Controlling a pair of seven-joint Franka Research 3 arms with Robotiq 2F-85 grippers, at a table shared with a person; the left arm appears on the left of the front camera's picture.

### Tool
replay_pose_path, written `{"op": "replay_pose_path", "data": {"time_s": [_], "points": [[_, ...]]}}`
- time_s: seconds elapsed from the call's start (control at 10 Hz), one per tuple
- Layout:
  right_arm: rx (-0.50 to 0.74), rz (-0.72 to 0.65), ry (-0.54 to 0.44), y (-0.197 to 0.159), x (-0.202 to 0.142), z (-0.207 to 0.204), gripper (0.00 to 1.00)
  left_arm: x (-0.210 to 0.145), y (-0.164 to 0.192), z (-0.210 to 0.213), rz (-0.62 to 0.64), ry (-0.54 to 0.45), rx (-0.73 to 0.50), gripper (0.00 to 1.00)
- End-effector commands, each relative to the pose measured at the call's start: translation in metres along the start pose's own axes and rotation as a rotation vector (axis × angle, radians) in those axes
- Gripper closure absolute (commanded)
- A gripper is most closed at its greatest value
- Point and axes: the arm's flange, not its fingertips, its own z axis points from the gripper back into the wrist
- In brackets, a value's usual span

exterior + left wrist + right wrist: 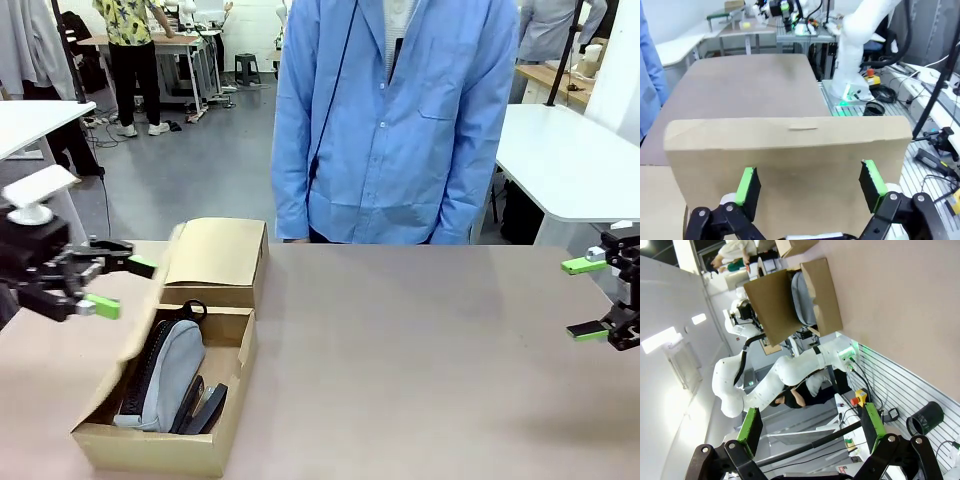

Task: Place items inside the box.
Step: Close the lid of the Mailer Box closest to the robot.

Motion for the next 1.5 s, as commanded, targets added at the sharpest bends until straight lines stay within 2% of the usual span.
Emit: {"op": "replay_pose_path", "data": {"time_s": [0.0, 0.4, 0.6, 0.8, 1.0, 1.2, 1.3, 1.4], "points": [[0.018, -0.009, -0.004, 0.004, 0.001, 0.000, 0.00, -0.030, -0.029, -0.066, 0.025, 0.059, 0.024, 0.00], [0.018, -0.009, -0.004, 0.004, 0.001, 0.000, 0.00, -0.065, -0.030, -0.091, 0.018, 0.227, 0.053, 0.00], [0.018, -0.009, -0.004, 0.004, 0.001, 0.000, 0.00, -0.074, -0.029, -0.093, 0.026, 0.260, 0.067, 0.00], [0.018, -0.009, -0.004, 0.004, 0.001, 0.000, 0.00, -0.070, -0.028, -0.082, 0.024, 0.243, 0.108, 0.00], [0.018, -0.009, -0.004, 0.004, 0.001, 0.000, 0.00, -0.045, -0.035, -0.050, 0.099, 0.164, 0.059, 0.00], [0.018, -0.009, -0.004, 0.004, 0.001, 0.000, 0.00, -0.016, -0.049, 0.020, 0.246, 0.031, -0.074, 0.00], [0.018, -0.009, -0.004, 0.004, 0.001, 0.000, 0.00, -0.014, -0.052, 0.056, 0.329, 0.004, -0.086, 0.00], [0.018, -0.009, -0.004, 0.004, 0.001, 0.000, 0.00, -0.016, -0.052, 0.086, 0.484, -0.032, -0.056, 0.00]]}}
